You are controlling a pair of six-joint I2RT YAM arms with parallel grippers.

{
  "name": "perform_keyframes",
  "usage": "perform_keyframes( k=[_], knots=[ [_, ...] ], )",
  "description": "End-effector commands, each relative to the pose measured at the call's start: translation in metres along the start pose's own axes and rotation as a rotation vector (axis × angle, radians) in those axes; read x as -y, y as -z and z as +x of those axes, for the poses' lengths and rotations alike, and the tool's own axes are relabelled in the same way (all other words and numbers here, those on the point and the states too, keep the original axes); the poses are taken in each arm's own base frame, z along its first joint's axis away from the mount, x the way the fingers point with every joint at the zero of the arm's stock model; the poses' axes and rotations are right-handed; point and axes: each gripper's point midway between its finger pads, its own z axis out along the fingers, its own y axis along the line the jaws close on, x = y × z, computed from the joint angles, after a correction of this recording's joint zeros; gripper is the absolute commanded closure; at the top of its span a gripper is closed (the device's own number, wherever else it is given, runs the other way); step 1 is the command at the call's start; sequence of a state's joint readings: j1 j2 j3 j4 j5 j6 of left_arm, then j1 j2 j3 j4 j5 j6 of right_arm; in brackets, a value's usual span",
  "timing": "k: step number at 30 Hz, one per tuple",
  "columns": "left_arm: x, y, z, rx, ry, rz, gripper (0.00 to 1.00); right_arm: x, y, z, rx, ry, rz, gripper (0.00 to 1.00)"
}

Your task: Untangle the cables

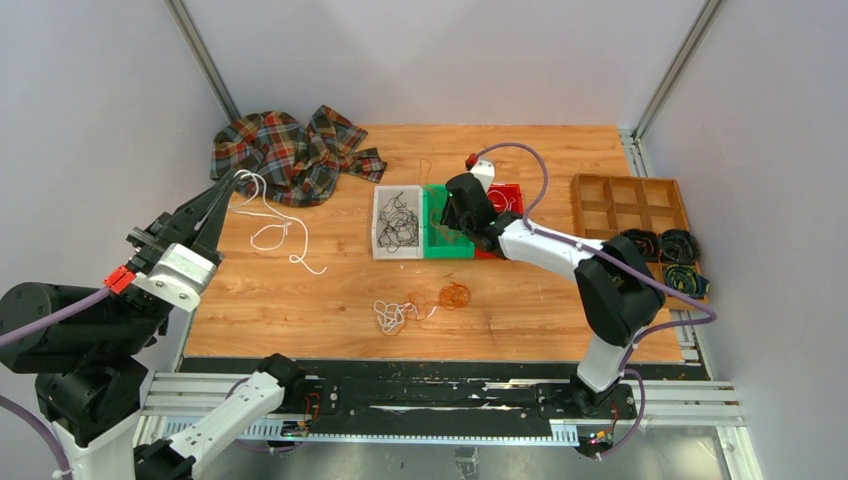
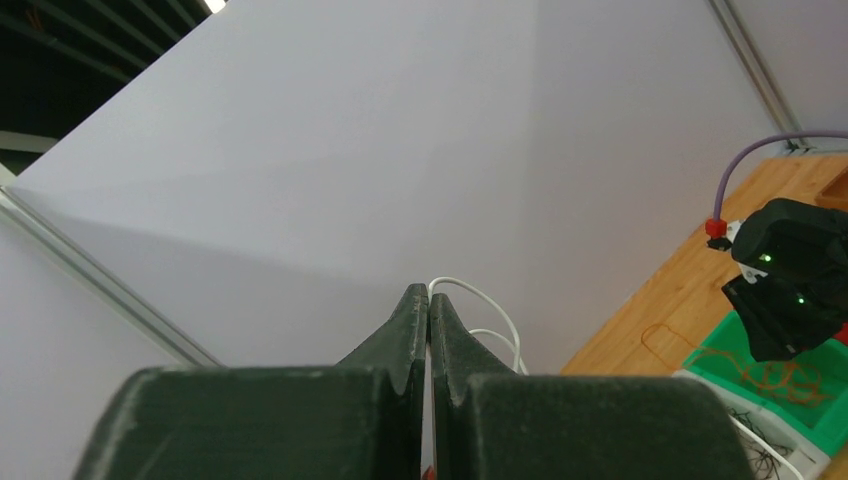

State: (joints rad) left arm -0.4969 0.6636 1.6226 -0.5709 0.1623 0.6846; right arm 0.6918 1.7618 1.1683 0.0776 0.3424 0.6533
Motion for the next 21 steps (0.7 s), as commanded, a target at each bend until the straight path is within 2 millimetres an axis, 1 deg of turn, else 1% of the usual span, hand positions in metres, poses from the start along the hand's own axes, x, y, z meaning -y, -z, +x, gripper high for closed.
perform_keyframes(
  k=[1, 4, 7, 9, 11, 13, 17, 19, 21],
  knots=[
    [-0.004, 0.001, -0.005, 0.024, -0.002, -0.019, 0.99, -0.008, 0.022, -0.027, 0.079, 0.012, -0.022, 0.64],
    [-0.006, 0.001, -0.007, 0.026, -0.001, -0.022, 0.99, -0.008, 0.030, -0.034, 0.090, 0.035, -0.028, 0.62],
    [-0.006, 0.002, -0.007, 0.022, -0.005, -0.023, 0.99, -0.014, 0.038, -0.048, 0.116, 0.064, -0.051, 0.58],
    [-0.007, 0.002, -0.007, 0.022, -0.007, -0.025, 0.99, -0.021, 0.040, -0.058, 0.134, 0.092, -0.073, 0.56],
    [-0.007, 0.001, -0.007, 0.022, -0.004, -0.026, 0.99, -0.032, 0.037, -0.067, 0.145, 0.125, -0.099, 0.54],
    [-0.007, 0.002, -0.008, 0.025, 0.003, -0.027, 0.99, -0.044, 0.030, -0.076, 0.144, 0.174, -0.121, 0.51],
    [-0.009, 0.003, -0.010, 0.026, 0.002, -0.030, 0.99, -0.058, 0.000, -0.080, 0.065, 0.278, -0.105, 0.49],
    [-0.010, 0.004, -0.010, 0.024, -0.002, -0.032, 0.99, -0.060, -0.014, -0.080, 0.037, 0.316, -0.095, 0.50],
    [-0.011, 0.005, -0.011, 0.025, -0.006, -0.035, 0.99, -0.058, -0.027, -0.084, 0.033, 0.335, -0.072, 0.50]
  ],
)
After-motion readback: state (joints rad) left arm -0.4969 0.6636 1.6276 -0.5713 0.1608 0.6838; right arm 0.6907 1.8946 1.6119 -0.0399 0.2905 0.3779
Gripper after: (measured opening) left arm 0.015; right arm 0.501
